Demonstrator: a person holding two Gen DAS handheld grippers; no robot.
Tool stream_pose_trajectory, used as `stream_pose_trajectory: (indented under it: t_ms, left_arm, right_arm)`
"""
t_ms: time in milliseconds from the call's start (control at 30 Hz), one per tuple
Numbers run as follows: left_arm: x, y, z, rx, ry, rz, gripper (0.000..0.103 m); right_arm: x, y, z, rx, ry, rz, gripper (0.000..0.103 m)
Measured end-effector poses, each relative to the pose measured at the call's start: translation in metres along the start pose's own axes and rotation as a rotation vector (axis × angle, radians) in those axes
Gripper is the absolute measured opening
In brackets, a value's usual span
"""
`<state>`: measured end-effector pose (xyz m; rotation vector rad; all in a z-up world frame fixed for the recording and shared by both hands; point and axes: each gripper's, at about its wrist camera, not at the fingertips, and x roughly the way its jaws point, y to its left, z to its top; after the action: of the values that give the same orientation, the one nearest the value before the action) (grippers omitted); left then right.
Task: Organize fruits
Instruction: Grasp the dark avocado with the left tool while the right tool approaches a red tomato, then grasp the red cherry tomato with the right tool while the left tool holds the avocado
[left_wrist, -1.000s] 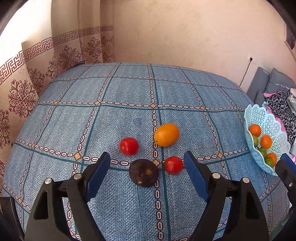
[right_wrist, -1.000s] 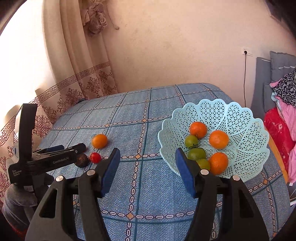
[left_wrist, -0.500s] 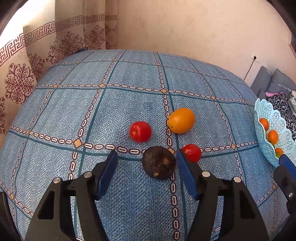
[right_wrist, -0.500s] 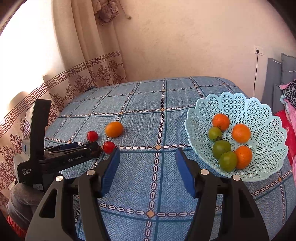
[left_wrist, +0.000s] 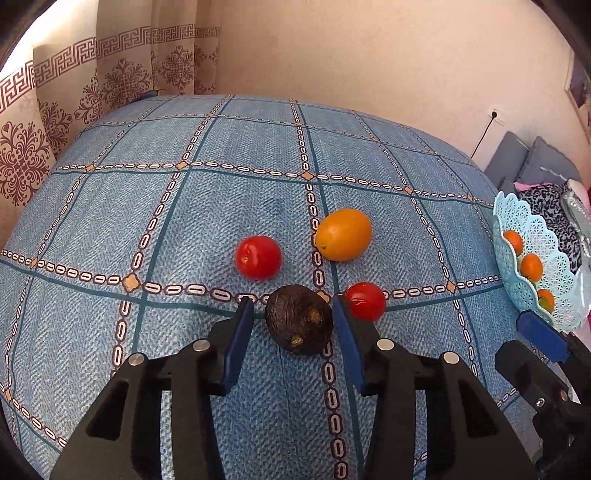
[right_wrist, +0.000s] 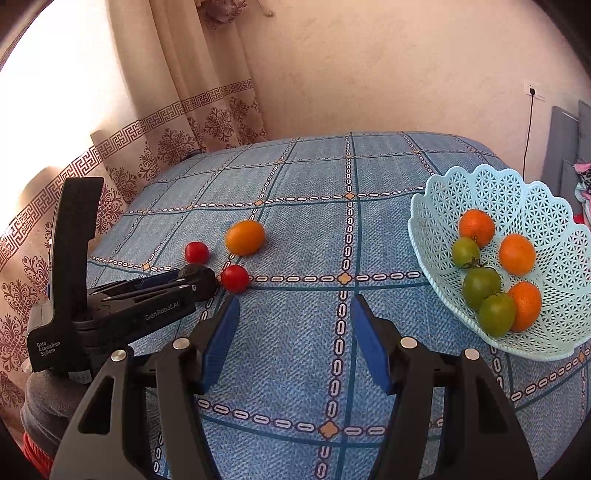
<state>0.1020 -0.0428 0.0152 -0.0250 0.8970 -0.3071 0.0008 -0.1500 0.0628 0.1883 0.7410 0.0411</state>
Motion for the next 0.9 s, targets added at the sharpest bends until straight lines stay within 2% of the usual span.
stream_pose_trajectory:
  t_ms: [67, 100, 167, 333, 733, 900]
  left_arm:
    - [-0.001, 0.0, -0.001, -0.001, -0.002, -0.008, 0.042]
    - [-0.001, 0.001, -0.001, -0.003, -0.003, -0.02, 0.037]
    - [-0.003, 0.002, -0.001, -0.01, -0.004, -0.031, 0.036]
    - [-0.011, 0.005, -0.001, -0.015, -0.017, -0.047, 0.027]
    - [-0.017, 0.015, -0.003, -0.03, -0.03, -0.034, 0.027]
    - [-0.026, 0.018, -0.002, -0.032, -0.068, 0.002, 0.027]
  right_arm:
    - [0.004, 0.003, 0.0, -0.009, 0.012, 0.006, 0.064]
    - [0.006, 0.005, 0.001, -0.011, 0.018, 0.011, 0.064]
    - [0.011, 0.007, 0.001, -0.014, 0.035, 0.021, 0.064]
    - [0.031, 0.011, 0.0, -0.026, 0.11, 0.045, 0.064]
    - [0.064, 0.021, 0.014, -0.065, 0.161, 0.052, 0.064]
    - [0.076, 0.025, 0.018, -0.081, 0.164, 0.055, 0.062]
